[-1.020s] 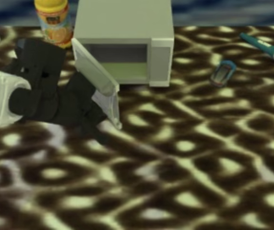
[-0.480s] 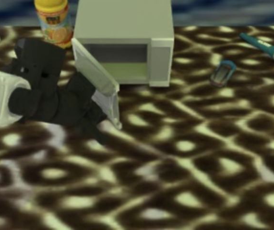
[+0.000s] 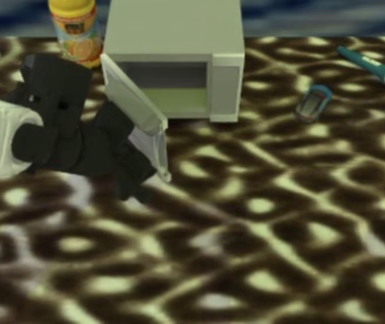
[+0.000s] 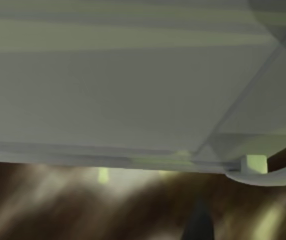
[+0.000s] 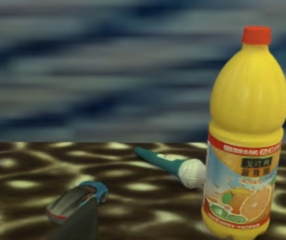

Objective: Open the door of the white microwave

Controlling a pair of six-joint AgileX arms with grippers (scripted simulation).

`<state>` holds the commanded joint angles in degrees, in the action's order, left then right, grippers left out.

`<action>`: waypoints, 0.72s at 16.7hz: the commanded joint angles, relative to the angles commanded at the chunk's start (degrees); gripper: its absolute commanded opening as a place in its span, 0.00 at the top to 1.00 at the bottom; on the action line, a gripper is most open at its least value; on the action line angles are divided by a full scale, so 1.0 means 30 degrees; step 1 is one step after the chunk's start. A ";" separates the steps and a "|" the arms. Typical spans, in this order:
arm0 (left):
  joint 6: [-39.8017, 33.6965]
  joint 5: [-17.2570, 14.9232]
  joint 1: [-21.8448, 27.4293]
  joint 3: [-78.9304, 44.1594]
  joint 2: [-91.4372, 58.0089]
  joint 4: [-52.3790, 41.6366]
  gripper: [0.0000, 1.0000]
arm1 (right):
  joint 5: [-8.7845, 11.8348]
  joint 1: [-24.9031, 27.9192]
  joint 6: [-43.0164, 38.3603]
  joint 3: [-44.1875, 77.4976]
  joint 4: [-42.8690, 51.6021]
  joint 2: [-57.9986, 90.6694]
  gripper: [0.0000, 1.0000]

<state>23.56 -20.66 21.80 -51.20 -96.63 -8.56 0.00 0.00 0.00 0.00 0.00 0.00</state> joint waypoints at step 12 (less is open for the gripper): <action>0.0000 0.0000 0.0000 0.0000 0.0000 0.0000 0.00 | 0.0000 0.0000 0.0000 0.0000 0.0000 0.0000 0.00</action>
<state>23.56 -20.66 21.80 -51.20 -96.63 -8.56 0.00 0.00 0.00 0.00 0.00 0.00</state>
